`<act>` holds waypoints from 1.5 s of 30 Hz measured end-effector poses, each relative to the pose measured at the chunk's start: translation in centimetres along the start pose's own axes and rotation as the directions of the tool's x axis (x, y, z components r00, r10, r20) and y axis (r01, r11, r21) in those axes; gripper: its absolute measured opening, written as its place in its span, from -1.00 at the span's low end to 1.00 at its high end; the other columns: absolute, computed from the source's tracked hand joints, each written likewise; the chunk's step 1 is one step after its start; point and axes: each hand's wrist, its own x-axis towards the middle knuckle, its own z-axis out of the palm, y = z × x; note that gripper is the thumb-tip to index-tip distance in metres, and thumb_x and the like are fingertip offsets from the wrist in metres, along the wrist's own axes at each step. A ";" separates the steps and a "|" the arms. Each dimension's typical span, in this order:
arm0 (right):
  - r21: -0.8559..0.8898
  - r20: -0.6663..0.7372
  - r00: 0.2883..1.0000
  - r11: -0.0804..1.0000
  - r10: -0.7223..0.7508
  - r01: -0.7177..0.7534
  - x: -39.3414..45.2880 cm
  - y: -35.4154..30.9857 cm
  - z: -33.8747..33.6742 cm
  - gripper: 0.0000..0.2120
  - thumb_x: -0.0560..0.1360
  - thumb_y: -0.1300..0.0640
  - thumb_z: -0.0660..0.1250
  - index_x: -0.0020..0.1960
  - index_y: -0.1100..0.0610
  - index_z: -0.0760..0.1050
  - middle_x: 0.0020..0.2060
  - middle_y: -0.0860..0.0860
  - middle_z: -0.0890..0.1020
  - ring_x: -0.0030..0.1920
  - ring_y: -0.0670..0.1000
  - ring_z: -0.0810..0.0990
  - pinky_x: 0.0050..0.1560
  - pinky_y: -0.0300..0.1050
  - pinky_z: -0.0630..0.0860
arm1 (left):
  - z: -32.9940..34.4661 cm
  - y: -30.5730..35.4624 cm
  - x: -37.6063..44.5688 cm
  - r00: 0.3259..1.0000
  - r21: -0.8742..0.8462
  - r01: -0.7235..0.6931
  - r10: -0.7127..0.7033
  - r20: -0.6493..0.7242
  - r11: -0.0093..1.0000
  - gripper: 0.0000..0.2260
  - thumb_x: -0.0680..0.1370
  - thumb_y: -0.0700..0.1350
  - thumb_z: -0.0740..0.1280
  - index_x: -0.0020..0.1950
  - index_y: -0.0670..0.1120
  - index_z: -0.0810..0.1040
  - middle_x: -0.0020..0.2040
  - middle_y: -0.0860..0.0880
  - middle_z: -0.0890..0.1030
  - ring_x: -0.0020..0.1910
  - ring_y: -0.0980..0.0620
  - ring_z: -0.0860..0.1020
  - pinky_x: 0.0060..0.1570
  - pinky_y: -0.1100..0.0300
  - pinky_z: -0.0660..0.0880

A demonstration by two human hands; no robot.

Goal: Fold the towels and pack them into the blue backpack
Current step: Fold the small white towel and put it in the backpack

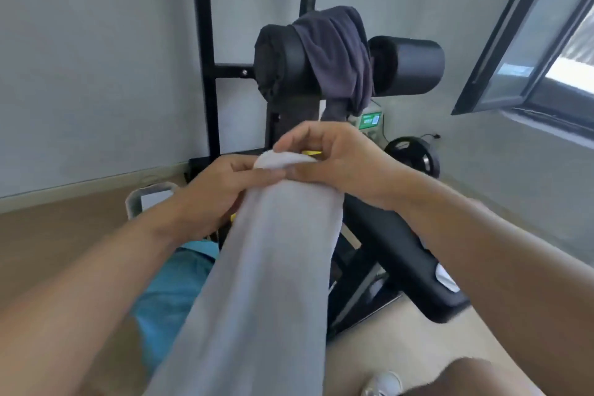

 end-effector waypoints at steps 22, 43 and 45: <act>0.061 -0.571 0.672 0.842 0.470 -0.536 2.9 14.2 3.9 -0.86 0.57 0.07 0.30 -0.14 0.02 0.58 -0.27 -0.01 0.60 -0.24 0.05 0.52 -0.22 -0.08 0.42 | -8.9 -13.2 -3.0 0.853 0.572 0.476 -0.509 -0.116 0.667 -0.61 0.31 0.27 0.59 -0.03 0.06 0.67 -0.09 0.13 0.74 -0.09 0.07 0.70 0.05 -0.04 0.63; 0.787 0.158 0.831 0.440 0.534 -0.433 1.0 10.3 12.0 -0.70 0.61 0.23 0.30 0.31 0.14 0.60 0.21 0.19 0.67 0.14 0.15 0.67 0.22 0.05 0.61 | -3.7 -10.4 -3.1 0.945 -0.406 0.254 -0.314 -0.088 0.878 -0.50 0.42 -0.28 0.51 0.34 -0.02 0.60 0.25 -0.19 0.66 0.16 -0.14 0.65 0.08 0.05 0.65; 0.788 0.162 0.856 0.458 0.492 -0.412 0.9 10.5 11.9 -0.66 0.60 0.27 0.28 0.35 0.10 0.58 0.21 0.19 0.67 0.15 0.14 0.67 0.18 0.01 0.63 | -3.3 -10.8 -3.2 0.956 -0.314 0.243 -0.281 -0.082 0.918 -0.47 0.39 -0.28 0.54 0.33 0.00 0.61 0.22 -0.20 0.66 0.15 -0.17 0.66 0.01 0.06 0.64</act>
